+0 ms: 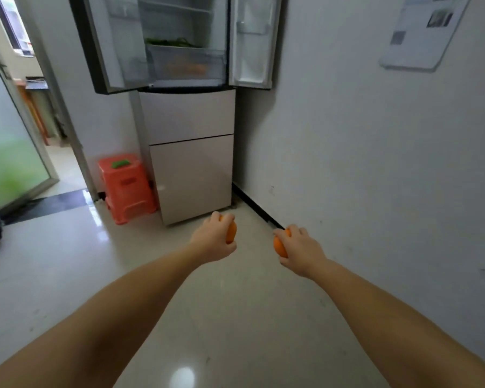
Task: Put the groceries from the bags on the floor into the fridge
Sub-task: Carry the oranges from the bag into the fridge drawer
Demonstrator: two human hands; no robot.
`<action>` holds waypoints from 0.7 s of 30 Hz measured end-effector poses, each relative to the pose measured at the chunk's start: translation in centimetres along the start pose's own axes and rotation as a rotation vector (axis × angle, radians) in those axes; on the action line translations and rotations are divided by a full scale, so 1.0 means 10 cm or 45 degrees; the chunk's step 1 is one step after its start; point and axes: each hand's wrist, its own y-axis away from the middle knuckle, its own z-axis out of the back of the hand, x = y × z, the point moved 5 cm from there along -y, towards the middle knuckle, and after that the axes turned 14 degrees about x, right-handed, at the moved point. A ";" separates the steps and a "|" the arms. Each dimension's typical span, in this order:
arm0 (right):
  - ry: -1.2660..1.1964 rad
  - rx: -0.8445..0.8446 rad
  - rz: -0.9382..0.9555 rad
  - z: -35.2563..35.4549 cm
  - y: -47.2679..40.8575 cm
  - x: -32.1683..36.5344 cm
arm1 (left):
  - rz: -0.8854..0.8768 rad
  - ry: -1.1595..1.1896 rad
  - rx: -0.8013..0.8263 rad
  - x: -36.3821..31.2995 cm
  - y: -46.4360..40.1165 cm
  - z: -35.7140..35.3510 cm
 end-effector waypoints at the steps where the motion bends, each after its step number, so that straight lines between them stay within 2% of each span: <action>1: 0.005 -0.004 0.007 0.02 -0.12 -0.06 | -0.002 -0.002 -0.003 -0.01 -0.13 0.01; 10: 0.127 0.017 0.118 0.51 -1.67 -0.66 | 0.004 0.098 -0.015 0.06 -1.87 0.29; 16: -0.099 -0.069 0.011 1.21 -2.65 -1.27 | -0.122 0.084 -0.056 -0.02 -3.04 0.83; 21: -0.032 -0.023 0.035 1.49 -3.56 -1.52 | -0.188 -0.040 -0.045 0.16 -3.81 1.04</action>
